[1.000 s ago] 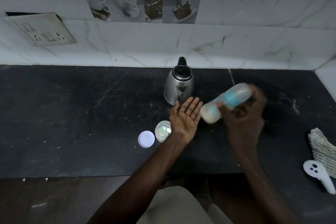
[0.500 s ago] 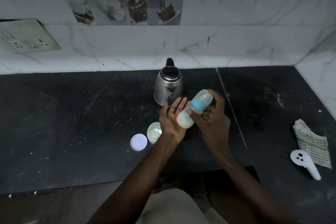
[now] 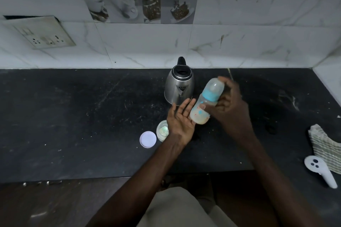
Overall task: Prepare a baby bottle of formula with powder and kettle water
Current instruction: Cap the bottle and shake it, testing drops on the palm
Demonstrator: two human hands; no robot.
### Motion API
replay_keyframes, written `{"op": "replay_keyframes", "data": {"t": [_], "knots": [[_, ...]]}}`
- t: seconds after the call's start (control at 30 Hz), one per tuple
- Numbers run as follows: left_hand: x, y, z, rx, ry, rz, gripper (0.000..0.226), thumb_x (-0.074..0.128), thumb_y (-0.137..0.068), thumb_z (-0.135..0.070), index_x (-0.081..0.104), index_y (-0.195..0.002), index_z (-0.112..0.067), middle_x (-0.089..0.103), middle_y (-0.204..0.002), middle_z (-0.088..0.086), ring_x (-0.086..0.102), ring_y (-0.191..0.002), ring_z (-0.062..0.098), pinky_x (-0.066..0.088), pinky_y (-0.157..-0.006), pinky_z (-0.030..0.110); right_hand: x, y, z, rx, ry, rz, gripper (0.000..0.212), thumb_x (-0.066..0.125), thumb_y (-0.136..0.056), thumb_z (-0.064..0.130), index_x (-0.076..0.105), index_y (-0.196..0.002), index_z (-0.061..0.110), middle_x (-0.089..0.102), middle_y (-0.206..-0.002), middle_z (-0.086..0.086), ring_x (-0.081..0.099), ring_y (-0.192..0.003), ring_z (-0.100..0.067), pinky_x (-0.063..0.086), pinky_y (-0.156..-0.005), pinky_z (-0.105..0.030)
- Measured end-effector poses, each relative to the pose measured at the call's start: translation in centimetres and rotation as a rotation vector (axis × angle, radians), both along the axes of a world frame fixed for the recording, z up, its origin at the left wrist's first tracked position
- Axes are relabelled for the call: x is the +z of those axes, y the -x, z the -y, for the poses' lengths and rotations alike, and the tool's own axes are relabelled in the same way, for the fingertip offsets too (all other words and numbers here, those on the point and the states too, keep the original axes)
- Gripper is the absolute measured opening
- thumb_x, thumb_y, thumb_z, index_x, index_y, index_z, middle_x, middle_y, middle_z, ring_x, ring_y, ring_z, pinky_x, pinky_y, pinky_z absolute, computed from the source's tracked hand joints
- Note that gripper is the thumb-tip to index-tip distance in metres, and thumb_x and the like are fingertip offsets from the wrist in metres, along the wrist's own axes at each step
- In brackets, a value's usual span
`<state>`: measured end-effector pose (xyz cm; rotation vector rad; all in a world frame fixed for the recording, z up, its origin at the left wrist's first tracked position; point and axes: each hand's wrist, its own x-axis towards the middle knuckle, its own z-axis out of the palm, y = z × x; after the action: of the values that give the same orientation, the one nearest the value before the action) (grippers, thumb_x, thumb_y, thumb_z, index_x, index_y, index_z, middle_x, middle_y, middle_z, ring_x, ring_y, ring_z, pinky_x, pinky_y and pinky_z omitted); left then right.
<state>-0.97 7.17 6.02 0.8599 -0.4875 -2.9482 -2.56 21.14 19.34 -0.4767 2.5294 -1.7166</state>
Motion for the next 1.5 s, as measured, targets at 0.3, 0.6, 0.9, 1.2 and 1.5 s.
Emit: {"op": "replay_keyframes", "data": {"t": [0.3,0.6,0.9,1.2,1.5], "knots": [[-0.4,-0.6,0.9,0.036,0.0,0.003,0.063,0.049,-0.101,-0.047,0.055,-0.145,-0.002,0.066,-0.139,0.018,0.053,-0.14,0.035,0.03,-0.125,0.052,-4.5,-3.0,2.3,-0.119,-0.009,-0.075,0.088,0.095,-0.072,0.017,0.045,-0.145,0.024,0.066,-0.125,0.01,0.07,-0.105,0.0,0.063,-0.089,-0.038],[-0.1,-0.8,0.5,0.02,-0.035,-0.043,0.064,0.058,-0.095,-0.047,0.057,-0.143,-0.003,0.058,-0.147,0.024,0.049,-0.143,0.042,0.031,-0.124,0.056,-4.3,-2.9,3.1,-0.091,-0.001,-0.072,0.088,0.093,-0.074,0.012,0.042,-0.143,0.03,0.063,-0.128,0.012,0.07,-0.107,-0.006,0.064,-0.084,-0.034],[-0.8,-1.2,0.8,0.013,0.079,0.019,0.062,0.045,-0.102,-0.053,0.058,-0.144,-0.009,0.068,-0.138,0.011,0.063,-0.131,0.026,0.042,-0.117,0.039,1.0,-0.9,0.4,-0.341,0.328,-0.218,0.082,0.086,-0.081,0.004,0.035,-0.145,0.008,0.059,-0.138,-0.004,0.069,-0.118,-0.016,0.062,-0.094,-0.036],[-0.5,-0.5,-0.5,0.005,0.027,0.025,0.054,0.045,-0.104,-0.049,0.069,-0.126,-0.006,0.068,-0.136,0.018,0.063,-0.127,0.033,0.054,-0.102,0.044,-3.1,-2.7,2.1,-0.233,0.219,-0.05,0.083,0.088,-0.08,0.002,0.038,-0.145,0.016,0.061,-0.133,0.004,0.07,-0.115,-0.008,0.062,-0.088,-0.029],[-0.5,-0.2,-0.5,-0.015,0.069,0.059,0.056,0.044,-0.103,-0.05,0.064,-0.136,-0.01,0.069,-0.137,0.01,0.06,-0.135,0.027,0.041,-0.117,0.039,-0.3,0.8,0.4,-0.289,0.307,-0.068,0.08,0.084,-0.085,0.002,0.039,-0.15,0.013,0.063,-0.133,0.008,0.069,-0.118,-0.011,0.061,-0.096,-0.035]]}}
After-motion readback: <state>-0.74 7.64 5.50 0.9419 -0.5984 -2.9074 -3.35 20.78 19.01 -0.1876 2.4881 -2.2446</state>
